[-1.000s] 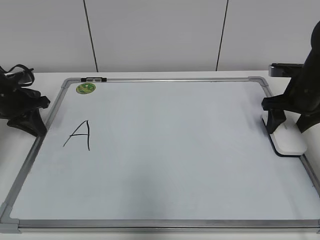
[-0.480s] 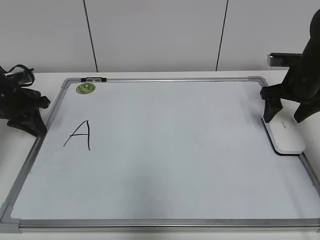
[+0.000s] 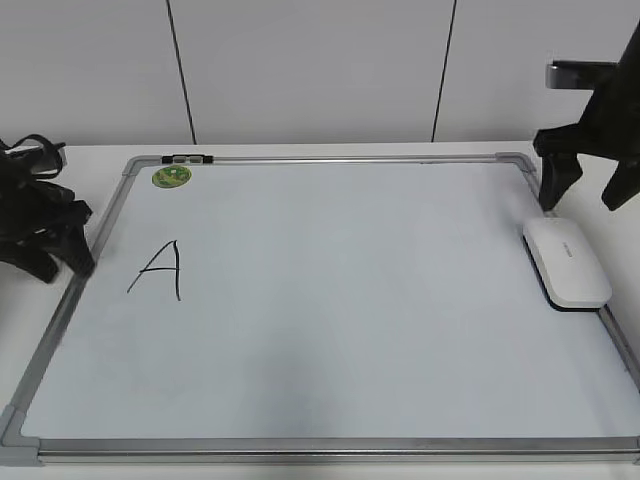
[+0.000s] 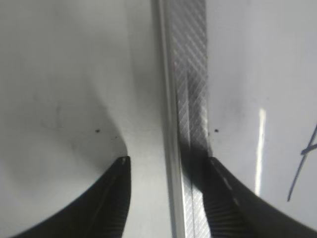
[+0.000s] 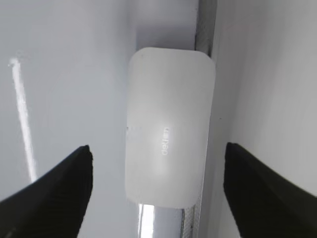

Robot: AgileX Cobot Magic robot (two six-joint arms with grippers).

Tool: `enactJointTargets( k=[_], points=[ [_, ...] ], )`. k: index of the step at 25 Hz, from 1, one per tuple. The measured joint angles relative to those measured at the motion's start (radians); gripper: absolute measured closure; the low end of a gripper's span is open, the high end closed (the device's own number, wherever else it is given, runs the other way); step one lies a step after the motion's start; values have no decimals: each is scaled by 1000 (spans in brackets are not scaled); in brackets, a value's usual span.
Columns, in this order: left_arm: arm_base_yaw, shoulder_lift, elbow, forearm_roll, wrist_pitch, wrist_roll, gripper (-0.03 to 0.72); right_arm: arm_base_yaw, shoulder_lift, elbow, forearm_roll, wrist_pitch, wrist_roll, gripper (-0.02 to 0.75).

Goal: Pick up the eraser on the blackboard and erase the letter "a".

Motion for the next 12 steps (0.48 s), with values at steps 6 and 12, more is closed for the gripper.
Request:
enactJointTargets(
  k=[6,12],
  points=[
    [0,-115,4,16,44,0,196,0,-78,0,17,6,-7,142],
    [0,-261,4,16,159,-2,192,0,-204,0,72,10,-15,143]
  ],
)
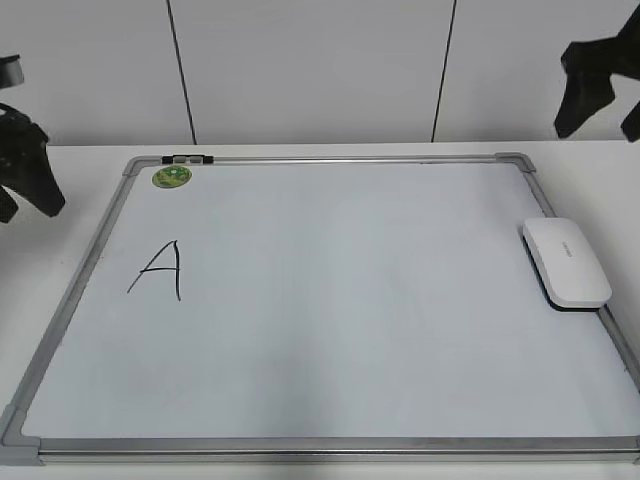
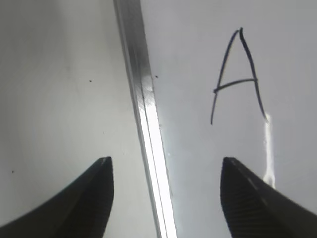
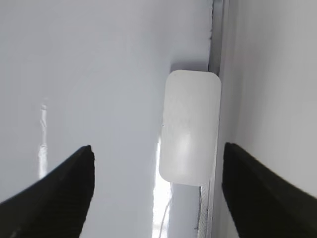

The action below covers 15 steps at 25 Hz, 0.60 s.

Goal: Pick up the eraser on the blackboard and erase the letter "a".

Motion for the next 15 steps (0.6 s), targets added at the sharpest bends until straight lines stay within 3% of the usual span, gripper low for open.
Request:
enactJointTargets(
  k=[7,15],
  points=[
    [-14,-159,0,0,65,-72,193,0,-243,83,14,11,-2,143],
    [-113,-413,23,1,74,-86,193,0,-547,306,-12,23,-4,143]
  ],
)
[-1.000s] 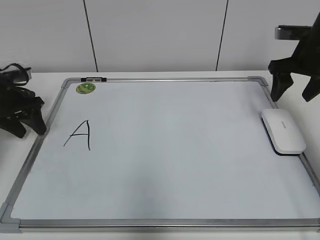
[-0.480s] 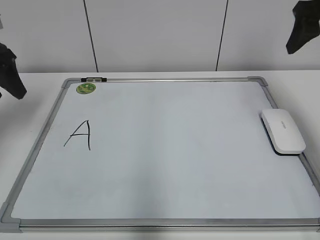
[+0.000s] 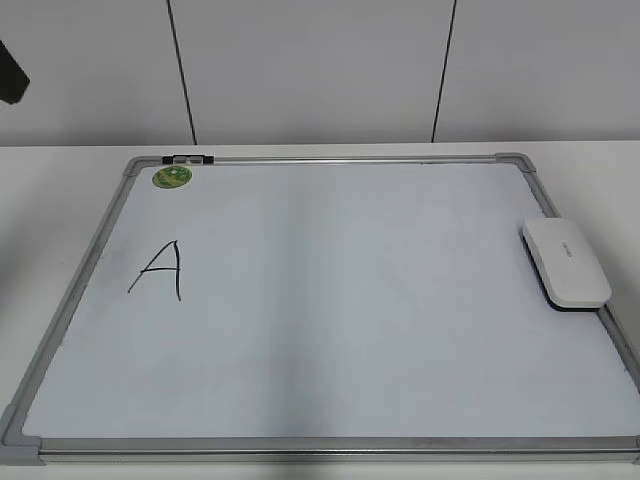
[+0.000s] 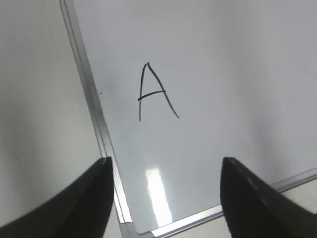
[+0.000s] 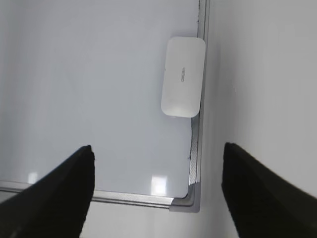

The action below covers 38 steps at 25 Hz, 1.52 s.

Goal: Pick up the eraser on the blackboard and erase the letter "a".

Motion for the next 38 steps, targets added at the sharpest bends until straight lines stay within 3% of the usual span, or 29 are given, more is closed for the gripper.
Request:
enactJointTargets(
  k=[5,11,17,28,38],
  points=[
    [-50,-212,115,9,7,-21,193,0,-232,170,-21,2,0,145],
    [-56,-474,348,21,23,-35,194,0,-592,402,-25,12,0,145],
    [-56,-747,569,38,23,-39,193,2,-796,564,-25,16,23,145],
    [-56,-1195,835,159,14,-56,204,2,-896,823,-35,18,68,145],
    [-56,-1227,966,244,-49,-83,204,10,-901,882,-71,-20,74,148]
  ],
)
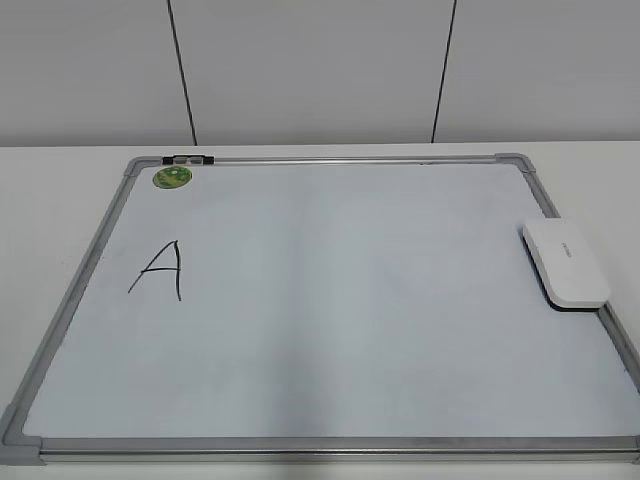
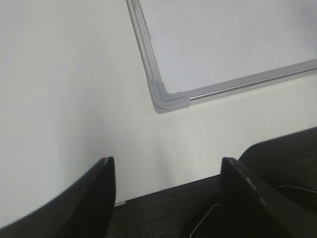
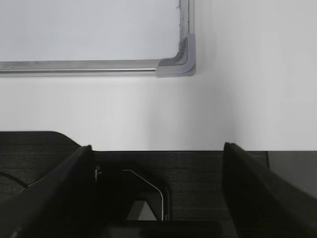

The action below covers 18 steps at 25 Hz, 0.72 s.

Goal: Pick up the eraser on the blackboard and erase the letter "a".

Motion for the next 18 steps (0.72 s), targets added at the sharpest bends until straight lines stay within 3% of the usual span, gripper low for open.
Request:
enactJointTargets(
  k=[18],
  points=[
    [0,0,31,3,-79,-4,206,0,-2,38,-48,-93,20,150]
  ],
)
